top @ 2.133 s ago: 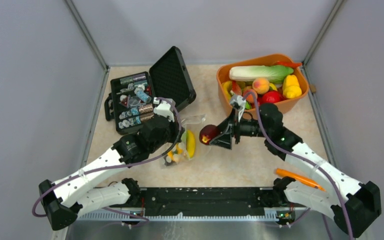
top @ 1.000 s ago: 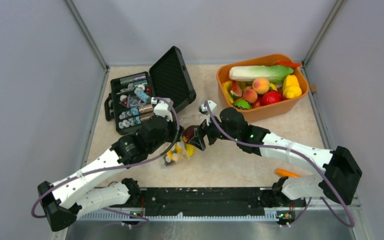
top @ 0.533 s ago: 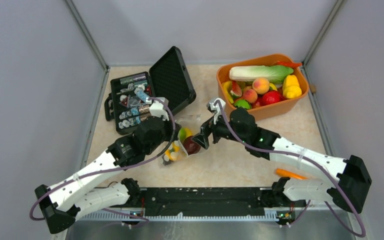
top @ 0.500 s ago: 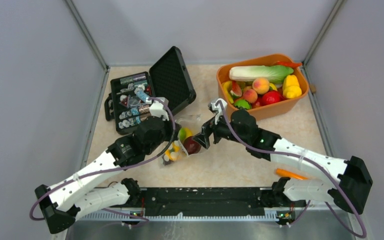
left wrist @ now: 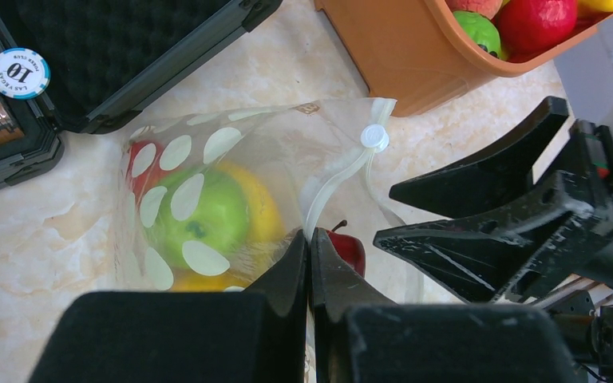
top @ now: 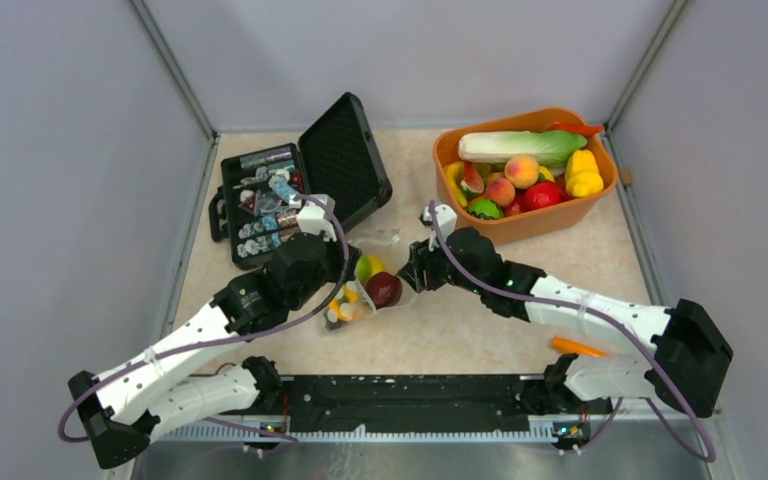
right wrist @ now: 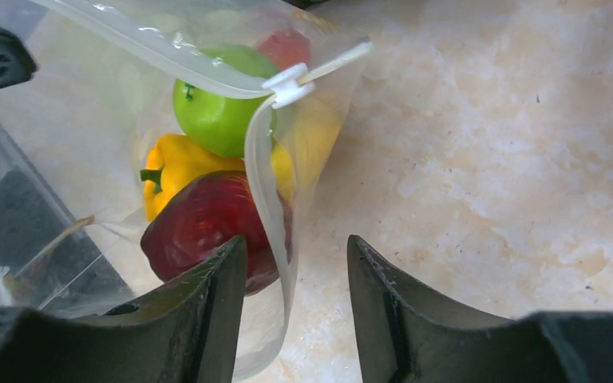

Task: Place the food in the zip-top bag and seal the zipper
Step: Adjust the zipper food storage bag at the center of the board.

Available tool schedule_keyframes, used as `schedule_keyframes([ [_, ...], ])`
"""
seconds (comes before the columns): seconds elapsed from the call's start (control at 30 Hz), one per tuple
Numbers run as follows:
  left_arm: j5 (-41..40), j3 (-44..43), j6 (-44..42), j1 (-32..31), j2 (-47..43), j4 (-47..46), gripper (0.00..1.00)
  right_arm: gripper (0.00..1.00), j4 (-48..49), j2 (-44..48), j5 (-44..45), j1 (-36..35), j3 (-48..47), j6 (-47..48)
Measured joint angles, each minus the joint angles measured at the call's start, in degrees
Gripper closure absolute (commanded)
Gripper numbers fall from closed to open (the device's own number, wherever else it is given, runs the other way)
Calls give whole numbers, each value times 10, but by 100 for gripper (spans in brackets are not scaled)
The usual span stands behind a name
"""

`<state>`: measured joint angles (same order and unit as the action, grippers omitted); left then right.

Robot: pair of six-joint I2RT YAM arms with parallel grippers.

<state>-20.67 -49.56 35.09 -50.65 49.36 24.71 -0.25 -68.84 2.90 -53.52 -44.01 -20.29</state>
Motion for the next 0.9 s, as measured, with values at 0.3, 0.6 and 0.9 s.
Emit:
schedule_keyframes([
  [0.3, 0, 0, 0, 0, -3, 0, 100, 92, 17, -15, 5, 0, 0, -24],
  [0.6, -17, 5, 1, 0, -16, 1, 100, 93, 122, 42, -68, 0, 26, -11],
  [0.9, -19, 6, 2, 0, -20, 1, 100, 68, 55, 15, 51, 0, 17, -30],
])
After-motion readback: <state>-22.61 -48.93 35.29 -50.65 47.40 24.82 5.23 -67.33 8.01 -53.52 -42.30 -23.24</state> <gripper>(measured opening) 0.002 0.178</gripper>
